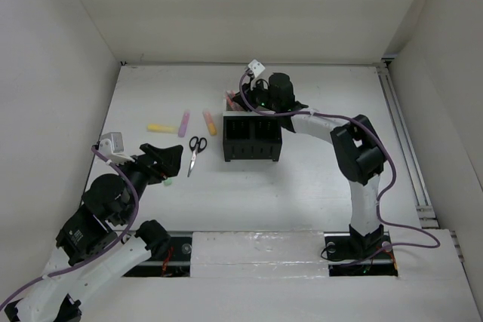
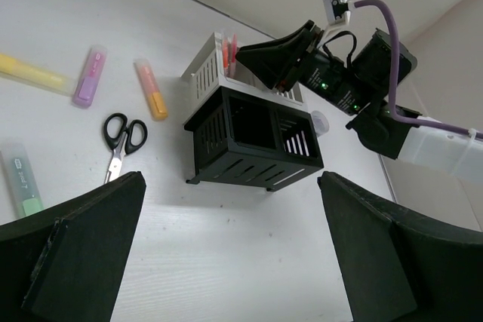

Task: Sort the stationery into containers
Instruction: Place the stationery into the container, then grab a piece of stationery with the right arm

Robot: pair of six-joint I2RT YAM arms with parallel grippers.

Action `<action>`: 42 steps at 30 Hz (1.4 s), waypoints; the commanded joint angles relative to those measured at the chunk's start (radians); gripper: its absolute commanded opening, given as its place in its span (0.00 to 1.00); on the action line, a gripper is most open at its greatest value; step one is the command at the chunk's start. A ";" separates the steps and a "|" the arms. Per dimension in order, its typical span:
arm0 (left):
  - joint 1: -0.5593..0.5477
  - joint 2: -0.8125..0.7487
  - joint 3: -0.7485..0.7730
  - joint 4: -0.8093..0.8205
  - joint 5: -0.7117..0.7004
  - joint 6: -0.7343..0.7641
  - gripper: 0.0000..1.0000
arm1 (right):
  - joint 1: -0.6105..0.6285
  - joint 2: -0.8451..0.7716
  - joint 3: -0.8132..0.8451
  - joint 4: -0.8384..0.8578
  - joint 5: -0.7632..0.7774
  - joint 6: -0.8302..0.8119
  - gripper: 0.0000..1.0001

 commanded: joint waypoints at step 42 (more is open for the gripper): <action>0.018 0.446 0.093 -0.124 -0.177 -0.180 1.00 | -0.184 -0.694 -0.367 -0.572 0.696 0.324 1.00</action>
